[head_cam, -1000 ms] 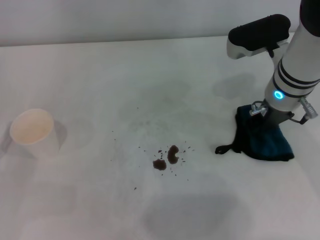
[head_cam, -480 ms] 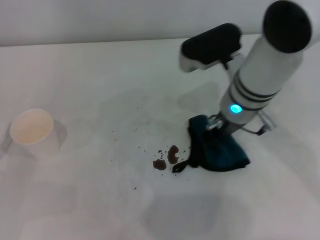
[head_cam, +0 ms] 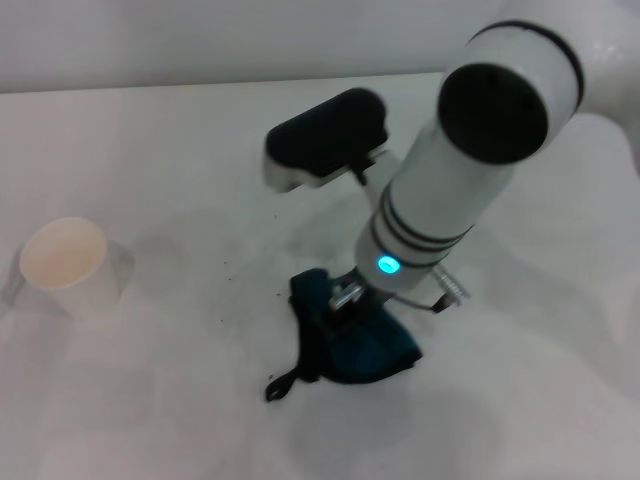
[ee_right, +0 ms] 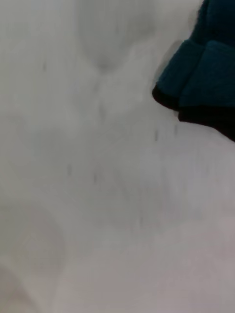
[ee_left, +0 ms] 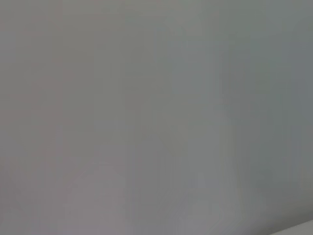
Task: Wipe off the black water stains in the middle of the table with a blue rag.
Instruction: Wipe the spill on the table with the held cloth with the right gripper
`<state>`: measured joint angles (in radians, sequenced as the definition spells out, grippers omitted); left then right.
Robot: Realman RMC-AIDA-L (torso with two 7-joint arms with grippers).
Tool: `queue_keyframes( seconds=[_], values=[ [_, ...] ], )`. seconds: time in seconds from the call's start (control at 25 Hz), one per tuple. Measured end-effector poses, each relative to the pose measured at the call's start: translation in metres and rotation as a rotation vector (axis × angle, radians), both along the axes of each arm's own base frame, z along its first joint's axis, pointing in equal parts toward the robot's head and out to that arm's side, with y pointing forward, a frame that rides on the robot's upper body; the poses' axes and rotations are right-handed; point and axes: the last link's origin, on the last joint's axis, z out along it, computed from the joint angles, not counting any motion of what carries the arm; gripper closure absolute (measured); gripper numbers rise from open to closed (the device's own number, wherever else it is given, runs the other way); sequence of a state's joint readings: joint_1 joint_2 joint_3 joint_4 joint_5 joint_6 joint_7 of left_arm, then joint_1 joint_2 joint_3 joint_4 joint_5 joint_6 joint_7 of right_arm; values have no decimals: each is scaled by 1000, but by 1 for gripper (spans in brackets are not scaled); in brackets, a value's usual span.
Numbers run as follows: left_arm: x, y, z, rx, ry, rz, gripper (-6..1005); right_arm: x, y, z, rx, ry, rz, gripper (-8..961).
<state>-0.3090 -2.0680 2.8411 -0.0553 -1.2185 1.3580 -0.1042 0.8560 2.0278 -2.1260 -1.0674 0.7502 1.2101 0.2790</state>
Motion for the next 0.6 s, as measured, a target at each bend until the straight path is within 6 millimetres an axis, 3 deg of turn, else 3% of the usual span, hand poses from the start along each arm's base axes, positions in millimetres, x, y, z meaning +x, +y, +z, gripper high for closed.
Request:
queue_keyframes(
  seconds=[0.36,0.6],
  values=[
    [1,1,0,2,26,-7,120,-32,-23,-34,-90,122,73,869],
    [0,0,-1,1,30,-4,120,-37,-26,-40,-90,163,87,868]
  ],
)
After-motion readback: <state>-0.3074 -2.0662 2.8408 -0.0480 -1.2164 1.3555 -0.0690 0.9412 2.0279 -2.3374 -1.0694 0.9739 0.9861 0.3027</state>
